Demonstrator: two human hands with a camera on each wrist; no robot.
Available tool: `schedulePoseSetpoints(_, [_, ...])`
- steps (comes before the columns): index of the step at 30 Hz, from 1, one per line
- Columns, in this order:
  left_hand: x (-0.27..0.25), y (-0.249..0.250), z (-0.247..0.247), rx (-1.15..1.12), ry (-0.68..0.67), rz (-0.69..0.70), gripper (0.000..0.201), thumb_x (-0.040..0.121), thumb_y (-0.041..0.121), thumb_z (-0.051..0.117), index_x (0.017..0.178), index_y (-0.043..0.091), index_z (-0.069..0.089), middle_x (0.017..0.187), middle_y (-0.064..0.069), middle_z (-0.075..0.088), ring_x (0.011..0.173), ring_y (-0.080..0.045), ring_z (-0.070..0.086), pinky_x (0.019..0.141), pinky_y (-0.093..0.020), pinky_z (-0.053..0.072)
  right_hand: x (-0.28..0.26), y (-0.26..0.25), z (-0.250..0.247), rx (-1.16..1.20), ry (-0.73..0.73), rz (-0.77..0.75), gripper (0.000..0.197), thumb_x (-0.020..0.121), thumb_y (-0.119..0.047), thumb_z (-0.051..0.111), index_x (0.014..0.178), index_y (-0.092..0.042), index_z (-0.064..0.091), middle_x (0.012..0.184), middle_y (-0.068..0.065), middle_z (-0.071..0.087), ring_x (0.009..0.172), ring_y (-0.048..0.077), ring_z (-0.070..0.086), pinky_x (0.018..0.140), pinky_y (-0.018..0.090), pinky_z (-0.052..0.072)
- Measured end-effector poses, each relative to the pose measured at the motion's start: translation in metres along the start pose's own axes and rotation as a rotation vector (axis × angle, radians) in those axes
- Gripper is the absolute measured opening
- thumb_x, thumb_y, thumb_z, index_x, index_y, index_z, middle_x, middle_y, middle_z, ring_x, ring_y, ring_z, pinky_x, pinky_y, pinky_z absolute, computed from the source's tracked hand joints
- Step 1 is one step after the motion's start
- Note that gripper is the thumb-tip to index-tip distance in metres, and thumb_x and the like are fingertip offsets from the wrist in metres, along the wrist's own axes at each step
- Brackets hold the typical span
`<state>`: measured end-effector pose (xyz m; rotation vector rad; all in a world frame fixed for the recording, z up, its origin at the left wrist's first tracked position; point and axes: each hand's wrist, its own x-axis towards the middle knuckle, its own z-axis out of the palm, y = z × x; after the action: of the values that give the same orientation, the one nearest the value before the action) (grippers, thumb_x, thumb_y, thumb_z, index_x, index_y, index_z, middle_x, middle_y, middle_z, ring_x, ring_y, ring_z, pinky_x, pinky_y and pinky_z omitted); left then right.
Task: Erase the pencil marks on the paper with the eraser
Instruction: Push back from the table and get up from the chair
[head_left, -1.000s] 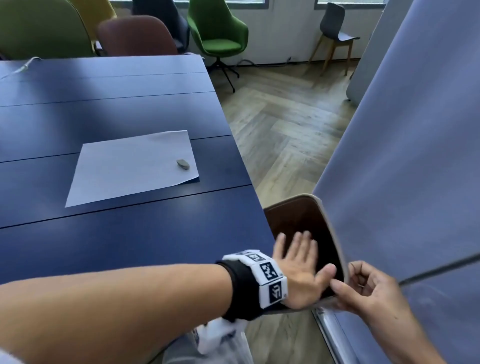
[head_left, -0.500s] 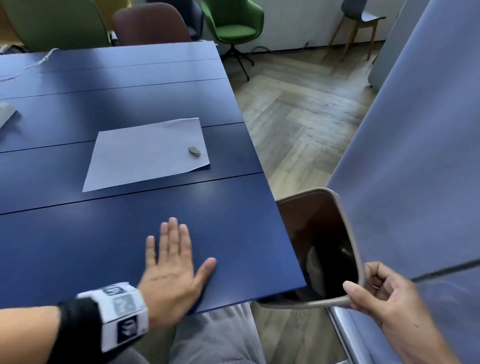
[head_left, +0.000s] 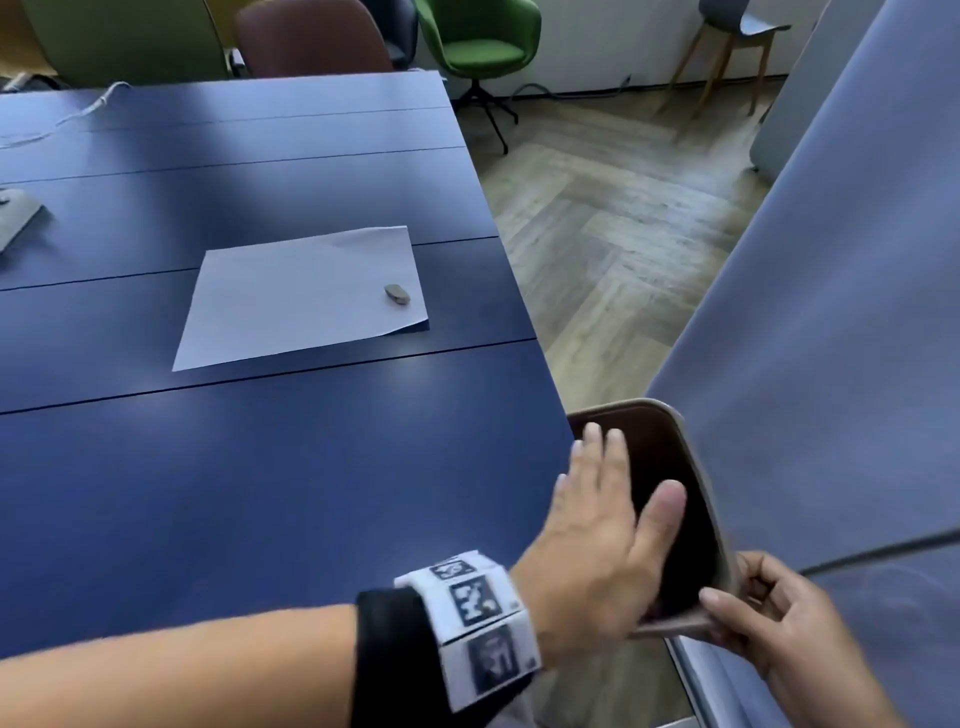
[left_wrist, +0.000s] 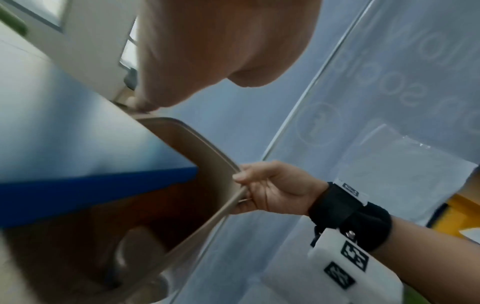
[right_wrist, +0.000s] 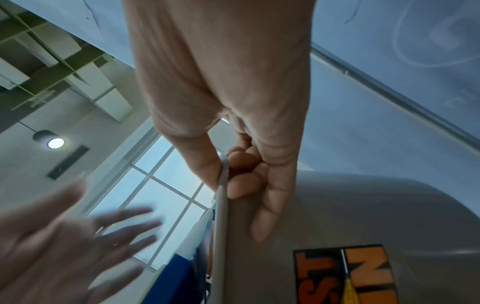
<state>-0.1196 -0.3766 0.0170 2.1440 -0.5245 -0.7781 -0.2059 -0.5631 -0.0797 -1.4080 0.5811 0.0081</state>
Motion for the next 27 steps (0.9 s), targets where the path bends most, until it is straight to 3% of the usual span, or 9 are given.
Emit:
schedulePoseSetpoints(2, [-0.031, -0.038, -0.018, 0.134, 0.2, -0.05, 0.09, 0.078, 0.08, -0.009, 0.149, 0.026, -0.024, 0.151, 0.012, -0.04, 0.137, -0.001, -0.038, 0.117, -0.029, -0.018, -0.002, 0.004, 0.0, 0.039, -0.011, 0.036, 0.048, 0.07, 0.0, 0.081, 0.086, 0.017, 0.039, 0.074, 0.016, 0.044, 0.049, 0.012, 0.05, 0.049, 0.031, 0.057])
schedulePoseSetpoints(6, [-0.071, -0.105, -0.039, 0.499, 0.251, -0.425, 0.111, 0.049, 0.081, -0.042, 0.139, 0.016, -0.041, 0.139, 0.002, -0.056, 0.129, -0.01, -0.052, 0.114, -0.041, -0.024, -0.002, 0.005, 0.006, 0.003, -0.035, 0.089, 0.1, 0.01, -0.049, 0.096, 0.074, 0.003, 0.039, 0.062, 0.01, 0.038, 0.047, 0.011, 0.043, 0.05, 0.037, 0.057])
schedulePoseSetpoints(8, [-0.072, -0.12, -0.035, 0.589, 0.269, -0.495, 0.112, 0.071, 0.08, -0.029, 0.149, 0.001, -0.02, 0.155, -0.015, -0.033, 0.143, -0.022, -0.032, 0.117, -0.053, -0.012, -0.001, 0.005, 0.012, 0.016, -0.049, 0.117, 0.099, 0.003, -0.05, 0.095, 0.072, -0.004, 0.041, 0.056, 0.004, 0.039, 0.044, 0.011, 0.045, 0.051, 0.04, 0.058])
schedulePoseSetpoints(10, [-0.061, -0.127, -0.019, 0.613, 0.342, -0.444, 0.098, 0.095, 0.07, 0.003, 0.148, -0.01, 0.021, 0.158, -0.03, 0.012, 0.148, -0.034, 0.007, 0.11, -0.061, 0.006, -0.001, 0.0, 0.019, 0.01, -0.055, 0.128, 0.099, 0.002, -0.049, 0.095, 0.073, -0.006, 0.041, 0.054, 0.002, 0.04, 0.042, 0.011, 0.046, 0.054, 0.047, 0.059])
schedulePoseSetpoints(12, [-0.039, -0.115, -0.004, 0.581, 0.302, -0.357, 0.089, 0.1, 0.064, 0.011, 0.144, -0.011, 0.033, 0.152, -0.033, 0.026, 0.144, -0.042, 0.021, 0.106, -0.063, 0.01, -0.001, -0.002, 0.023, -0.001, -0.057, 0.145, 0.102, 0.001, -0.049, 0.095, 0.075, -0.003, 0.042, 0.057, 0.004, 0.04, 0.042, 0.011, 0.047, 0.059, 0.051, 0.06])
schedulePoseSetpoints(17, [0.021, -0.032, 0.018, 0.277, -0.02, -0.03, 0.106, 0.075, 0.079, -0.015, 0.154, 0.009, -0.009, 0.159, -0.015, -0.025, 0.139, -0.023, -0.038, 0.112, -0.047, -0.027, 0.011, -0.004, 0.025, -0.053, -0.071, 0.206, 0.084, 0.029, -0.03, 0.098, 0.087, 0.005, 0.047, 0.07, 0.012, 0.04, 0.055, 0.019, 0.051, 0.061, 0.045, 0.06])
schedulePoseSetpoints(20, [0.037, 0.002, 0.002, 0.0, -0.118, 0.082, 0.106, 0.083, 0.08, -0.007, 0.151, 0.003, 0.022, 0.161, -0.022, 0.005, 0.15, -0.032, -0.007, 0.119, -0.053, -0.008, 0.029, 0.007, 0.024, -0.076, -0.044, 0.208, 0.028, 0.081, 0.008, 0.068, 0.084, -0.006, 0.044, 0.072, 0.011, 0.035, 0.066, 0.024, 0.047, 0.063, 0.049, 0.061])
schedulePoseSetpoints(24, [0.027, -0.014, -0.05, 0.211, 0.016, 0.016, 0.074, 0.096, 0.065, 0.025, 0.156, 0.021, 0.02, 0.165, -0.008, 0.005, 0.151, -0.022, -0.009, 0.121, -0.048, -0.003, 0.07, 0.049, 0.012, -0.27, 0.123, 0.269, 0.032, 0.086, 0.017, 0.052, 0.078, -0.011, 0.038, 0.076, 0.013, 0.038, 0.064, 0.025, 0.05, 0.065, 0.058, 0.058])
schedulePoseSetpoints(27, [0.024, -0.052, -0.088, 0.574, -0.008, -0.174, 0.086, 0.091, 0.07, 0.033, 0.157, 0.025, 0.003, 0.164, -0.007, -0.012, 0.148, -0.026, -0.02, 0.119, -0.054, -0.003, 0.1, 0.093, -0.002, -0.35, 0.217, 0.359, 0.029, 0.081, 0.014, 0.051, 0.078, -0.012, 0.041, 0.085, 0.015, 0.045, 0.064, 0.027, 0.054, 0.061, 0.061, 0.057])
